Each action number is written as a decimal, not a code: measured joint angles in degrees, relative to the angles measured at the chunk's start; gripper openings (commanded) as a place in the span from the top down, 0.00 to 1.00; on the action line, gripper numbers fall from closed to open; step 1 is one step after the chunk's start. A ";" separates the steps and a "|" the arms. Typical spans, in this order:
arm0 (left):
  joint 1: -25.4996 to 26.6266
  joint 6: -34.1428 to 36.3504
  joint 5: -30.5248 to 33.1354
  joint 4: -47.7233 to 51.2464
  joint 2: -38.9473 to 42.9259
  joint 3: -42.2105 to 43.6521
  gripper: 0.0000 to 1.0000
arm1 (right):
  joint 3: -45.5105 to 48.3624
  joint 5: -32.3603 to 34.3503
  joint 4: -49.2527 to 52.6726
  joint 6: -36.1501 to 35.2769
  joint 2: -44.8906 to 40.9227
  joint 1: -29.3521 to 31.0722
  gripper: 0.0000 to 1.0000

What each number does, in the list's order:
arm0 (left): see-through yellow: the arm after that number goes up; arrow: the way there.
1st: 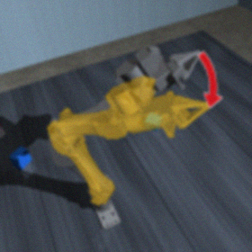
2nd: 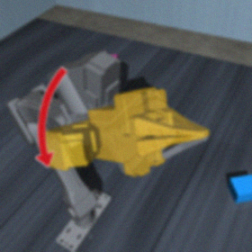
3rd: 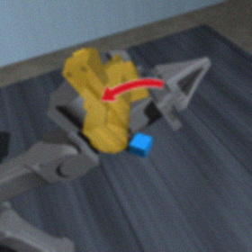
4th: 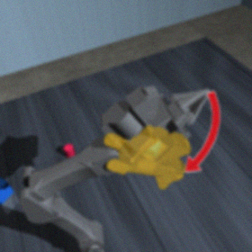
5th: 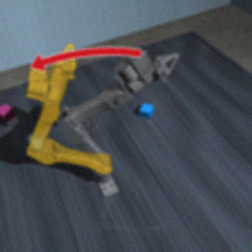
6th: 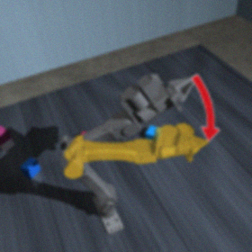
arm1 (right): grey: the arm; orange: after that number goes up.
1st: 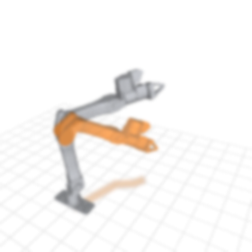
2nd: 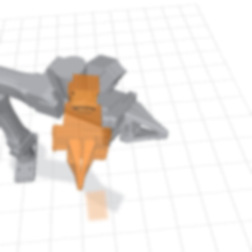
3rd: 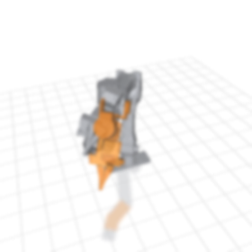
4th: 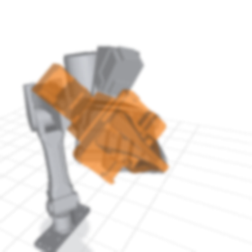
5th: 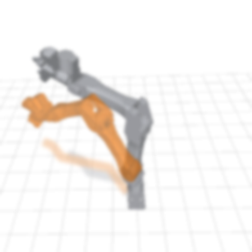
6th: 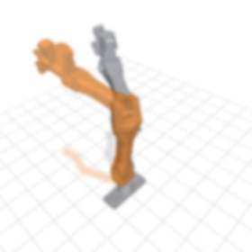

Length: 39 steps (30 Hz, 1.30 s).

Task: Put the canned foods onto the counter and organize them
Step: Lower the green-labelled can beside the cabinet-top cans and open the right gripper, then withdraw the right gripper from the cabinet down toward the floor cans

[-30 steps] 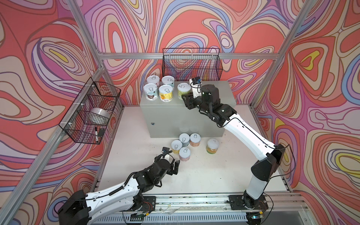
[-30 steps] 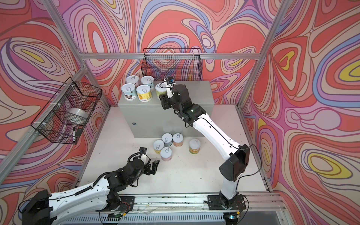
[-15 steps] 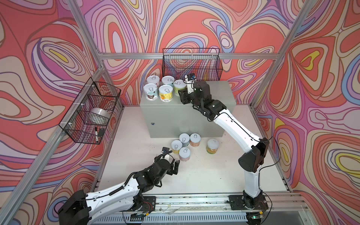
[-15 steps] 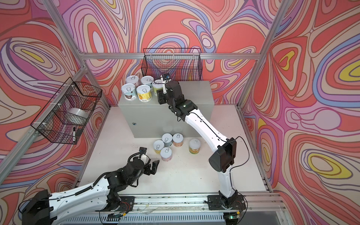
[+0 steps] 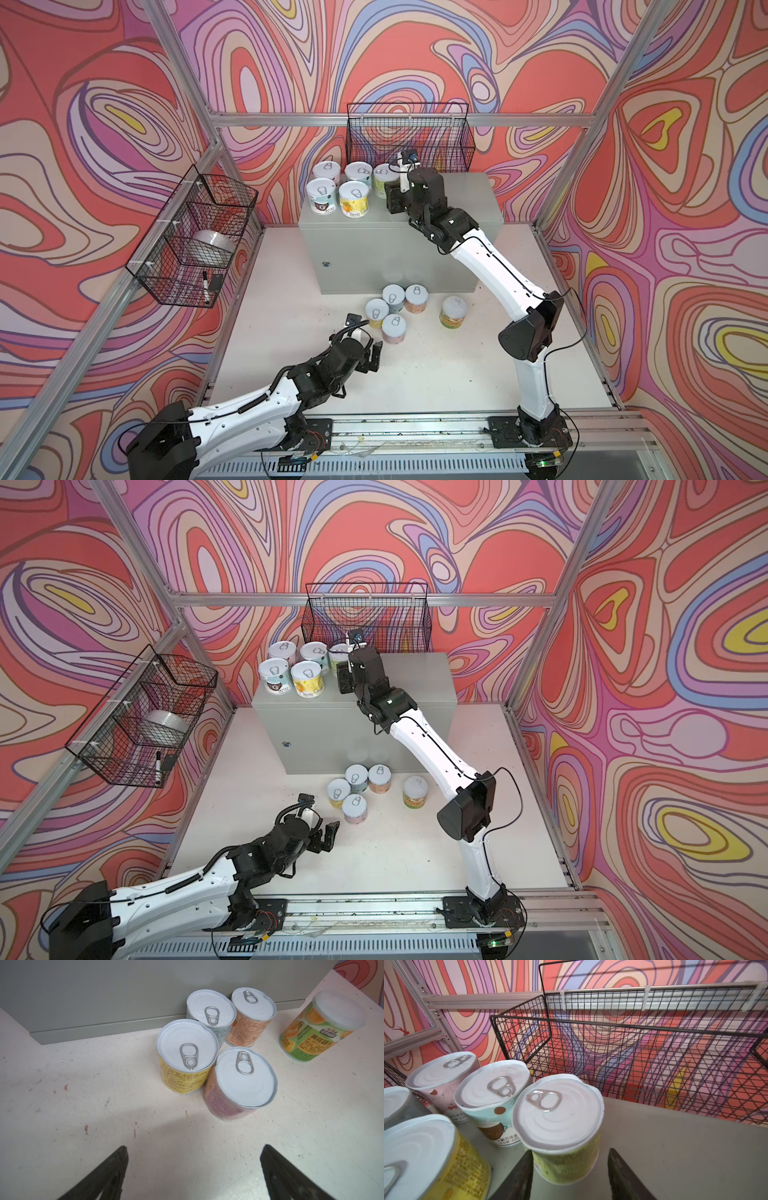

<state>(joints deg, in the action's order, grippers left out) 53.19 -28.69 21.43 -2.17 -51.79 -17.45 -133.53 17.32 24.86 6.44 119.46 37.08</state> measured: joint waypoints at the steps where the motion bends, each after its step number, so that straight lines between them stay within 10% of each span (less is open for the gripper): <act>1: 0.00 0.00 -0.02 -0.13 -0.17 0.00 0.00 | -0.17 0.35 0.00 -0.17 0.20 0.00 0.41; 16: -0.04 -0.02 0.02 -0.57 0.94 0.00 0.00 | 6.05 -3.04 -2.21 -1.42 -3.52 -0.28 0.37; 26: -0.04 1.09 -0.59 -0.57 3.45 0.35 0.00 | 38.53 -7.48 -12.37 -0.76 -35.50 3.17 0.25; 39: -0.04 1.90 -3.56 -1.36 -1.27 0.07 0.00 | 75.84 4.87 -11.15 8.79 -52.46 9.94 0.12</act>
<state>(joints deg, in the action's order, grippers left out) 53.15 -26.79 17.87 -3.53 -53.06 -17.39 -57.69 22.20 13.72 15.22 67.00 47.03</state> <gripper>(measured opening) 0.999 0.875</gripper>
